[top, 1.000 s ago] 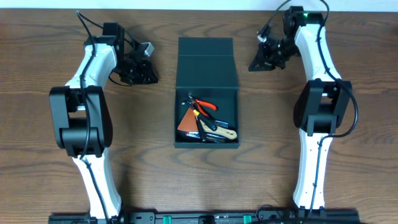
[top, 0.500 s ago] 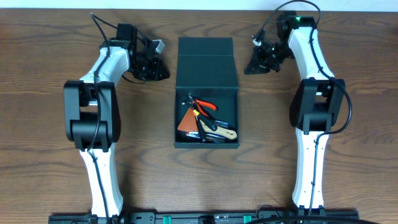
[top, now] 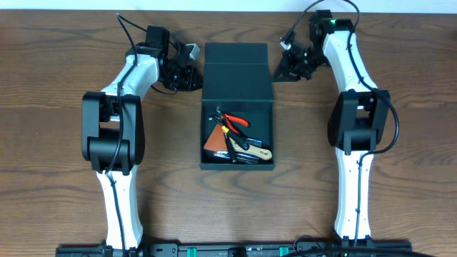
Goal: Pack container
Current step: 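Move both grippers to the upright lid at the box's back edge, then grip the lid edges with both grippers and tilt it forward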
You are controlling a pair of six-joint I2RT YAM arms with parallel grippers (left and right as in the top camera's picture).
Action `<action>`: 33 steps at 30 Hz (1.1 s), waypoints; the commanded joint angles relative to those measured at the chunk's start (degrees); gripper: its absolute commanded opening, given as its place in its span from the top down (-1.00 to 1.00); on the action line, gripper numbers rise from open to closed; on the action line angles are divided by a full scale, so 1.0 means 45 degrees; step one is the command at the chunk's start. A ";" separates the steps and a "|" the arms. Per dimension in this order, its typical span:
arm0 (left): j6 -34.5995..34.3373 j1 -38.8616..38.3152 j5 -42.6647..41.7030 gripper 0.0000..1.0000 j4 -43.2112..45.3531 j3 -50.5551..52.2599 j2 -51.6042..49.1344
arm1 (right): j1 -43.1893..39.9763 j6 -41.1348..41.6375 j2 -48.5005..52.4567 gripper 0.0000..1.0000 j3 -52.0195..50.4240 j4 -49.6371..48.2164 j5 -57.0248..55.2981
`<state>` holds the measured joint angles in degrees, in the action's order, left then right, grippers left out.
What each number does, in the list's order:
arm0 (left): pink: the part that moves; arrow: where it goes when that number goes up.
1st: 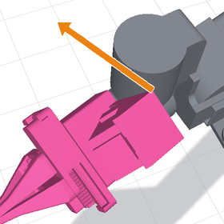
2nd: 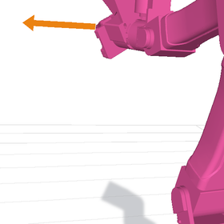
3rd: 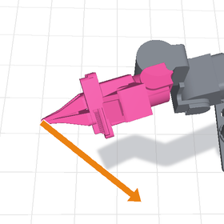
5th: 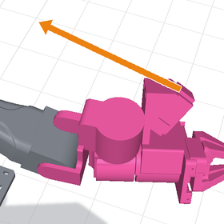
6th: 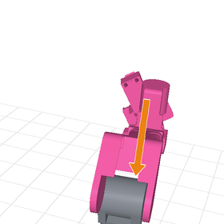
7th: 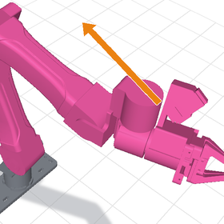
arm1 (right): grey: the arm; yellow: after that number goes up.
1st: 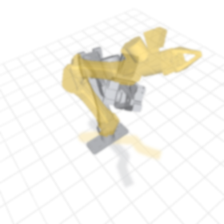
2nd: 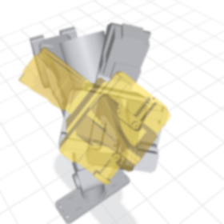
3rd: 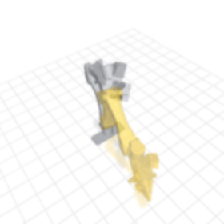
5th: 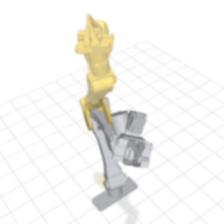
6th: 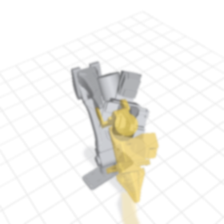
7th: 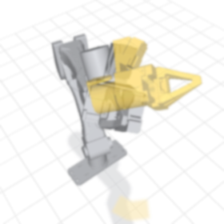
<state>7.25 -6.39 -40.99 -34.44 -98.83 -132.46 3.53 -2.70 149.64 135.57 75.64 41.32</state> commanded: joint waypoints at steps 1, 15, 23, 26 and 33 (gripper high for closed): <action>-0.0165 0.0034 -0.0330 0.81 -0.0049 0.0063 -0.0141 | 0.0107 0.0121 0.0272 0.98 0.0083 -0.0049 0.0563; -0.0160 0.0044 -0.0325 0.81 -0.0141 0.0063 -0.0141 | 0.0053 0.0690 0.0374 0.96 0.0083 0.0039 -0.1477; -0.0160 0.0044 -0.0330 0.81 -0.0151 0.0063 -0.0141 | 0.0369 0.0631 0.0695 0.98 0.0083 0.0058 -0.0641; -0.0160 0.0044 -0.0330 0.86 -0.0238 0.0049 -0.0141 | 0.0476 0.0573 0.0695 0.98 0.0083 -0.0053 -0.0238; -0.0160 0.0044 -0.0500 0.88 -0.0651 -0.0170 -0.0131 | 0.0408 0.0010 0.0695 0.98 0.0083 -0.0044 0.1399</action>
<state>7.03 -6.31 -41.80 -36.60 -98.83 -132.46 5.04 -0.71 152.57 135.57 75.46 41.10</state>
